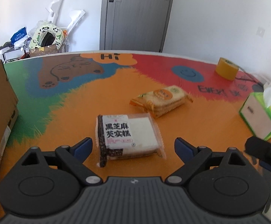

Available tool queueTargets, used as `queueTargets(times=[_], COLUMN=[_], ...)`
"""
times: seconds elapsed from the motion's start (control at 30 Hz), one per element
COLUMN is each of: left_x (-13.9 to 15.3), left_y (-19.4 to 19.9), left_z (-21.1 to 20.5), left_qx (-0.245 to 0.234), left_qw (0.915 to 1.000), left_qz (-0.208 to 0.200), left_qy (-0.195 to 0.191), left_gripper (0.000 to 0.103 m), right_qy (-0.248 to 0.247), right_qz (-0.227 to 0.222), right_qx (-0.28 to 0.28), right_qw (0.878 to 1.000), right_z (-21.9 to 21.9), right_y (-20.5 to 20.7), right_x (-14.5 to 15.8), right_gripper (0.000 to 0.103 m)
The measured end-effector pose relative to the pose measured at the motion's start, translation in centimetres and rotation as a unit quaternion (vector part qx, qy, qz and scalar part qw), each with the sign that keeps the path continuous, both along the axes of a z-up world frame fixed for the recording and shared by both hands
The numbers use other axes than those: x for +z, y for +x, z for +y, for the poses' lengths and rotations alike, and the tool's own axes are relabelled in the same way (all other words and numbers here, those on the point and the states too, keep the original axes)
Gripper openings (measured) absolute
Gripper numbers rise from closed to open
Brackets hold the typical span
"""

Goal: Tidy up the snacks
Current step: 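Grasp the white black-sesame cake pack with the left gripper while the right approaches the orange-labelled pack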

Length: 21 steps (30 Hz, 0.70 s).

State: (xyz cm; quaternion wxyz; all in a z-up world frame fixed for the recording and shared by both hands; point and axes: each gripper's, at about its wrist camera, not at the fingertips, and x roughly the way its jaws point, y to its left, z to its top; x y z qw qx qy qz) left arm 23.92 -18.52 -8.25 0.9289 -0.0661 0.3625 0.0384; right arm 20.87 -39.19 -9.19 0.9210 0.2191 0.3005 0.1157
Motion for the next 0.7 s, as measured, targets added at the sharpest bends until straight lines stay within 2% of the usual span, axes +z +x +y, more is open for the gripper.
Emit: queueTargets(times=[0.07,0.17,0.2,0.33,0.47,0.7], left_x=[-0.4,-0.5,-0.5,-0.3,-0.1,0.6], left_y=[0.1,-0.2,-0.3,-0.6,-0.7,-1.2], left_z=[-0.2,-0.6,-0.6,-0.2,0.6,2.2], left_qx=[0.001,0.001,0.002,0.006,-0.002,0.003], left_qw=[0.9999,0.9998,0.9997,0.9995,0.9997,0.9998], left_qz=[0.01,0.004,0.001,-0.008,-0.012,-0.018], left_qy=[0.003,0.019,0.024,0.03,0.021,-0.002], left_gripper=[0.092,0.089,0.086,0.061,0.055,0.054], right_qy=[0.002,0.007,0.008,0.009,0.008,0.004], right_qz=[0.001,0.003,0.004,0.006,0.006,0.003], right_qx=[0.001,0.002,0.002,0.004,0.007,0.015], right_qw=[1.0,1.0,1.0,1.0,1.0,1.0], right_z=[-0.1,-0.2,-0.1,0.1,0.5,2.1], right_y=[0.1,0.3,0.3,0.2,0.3,1.1], right_x=[-0.2,-0.5,-0.5,-0.6,-0.5,0.1], right_gripper=[0.097,0.097,0.097,0.097,0.097,0.097])
